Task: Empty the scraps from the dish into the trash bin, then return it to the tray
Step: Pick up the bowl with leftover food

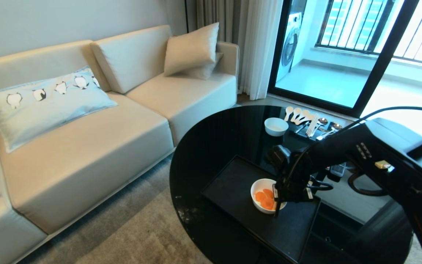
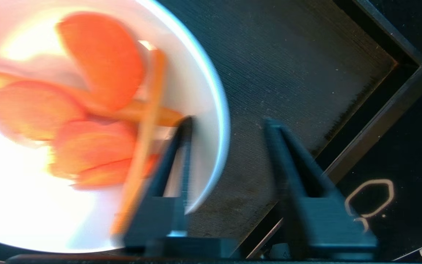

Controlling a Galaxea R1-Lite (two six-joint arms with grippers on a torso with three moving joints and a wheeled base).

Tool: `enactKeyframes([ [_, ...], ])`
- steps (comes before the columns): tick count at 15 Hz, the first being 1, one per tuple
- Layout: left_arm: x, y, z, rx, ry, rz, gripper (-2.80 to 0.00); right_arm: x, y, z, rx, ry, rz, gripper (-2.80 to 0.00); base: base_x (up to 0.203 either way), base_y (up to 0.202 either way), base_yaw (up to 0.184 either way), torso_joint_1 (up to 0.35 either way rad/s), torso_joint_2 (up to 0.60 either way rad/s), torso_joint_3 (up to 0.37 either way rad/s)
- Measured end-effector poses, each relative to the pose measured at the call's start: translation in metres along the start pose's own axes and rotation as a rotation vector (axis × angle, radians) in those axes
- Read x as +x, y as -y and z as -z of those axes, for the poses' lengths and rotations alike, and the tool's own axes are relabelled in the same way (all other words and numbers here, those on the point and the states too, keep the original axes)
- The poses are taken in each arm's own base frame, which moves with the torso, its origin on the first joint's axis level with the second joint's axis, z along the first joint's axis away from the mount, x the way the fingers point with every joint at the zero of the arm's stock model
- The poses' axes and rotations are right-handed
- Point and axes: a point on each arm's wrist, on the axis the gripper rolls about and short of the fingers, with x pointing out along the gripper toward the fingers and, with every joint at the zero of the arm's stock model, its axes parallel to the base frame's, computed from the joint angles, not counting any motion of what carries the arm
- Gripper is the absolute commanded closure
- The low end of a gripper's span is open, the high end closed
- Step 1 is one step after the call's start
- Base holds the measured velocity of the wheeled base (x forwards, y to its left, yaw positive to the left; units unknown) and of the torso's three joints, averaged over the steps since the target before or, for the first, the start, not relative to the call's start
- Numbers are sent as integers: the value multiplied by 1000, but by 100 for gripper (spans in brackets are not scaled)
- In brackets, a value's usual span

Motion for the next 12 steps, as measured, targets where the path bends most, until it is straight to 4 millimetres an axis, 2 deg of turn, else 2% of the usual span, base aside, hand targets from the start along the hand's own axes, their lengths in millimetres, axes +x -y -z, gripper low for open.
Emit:
enactKeyframes([
  [12, 0, 0, 0, 0, 0, 0, 0, -3, 0, 9, 13, -24, 9, 0, 0, 0, 0, 0, 0, 0],
])
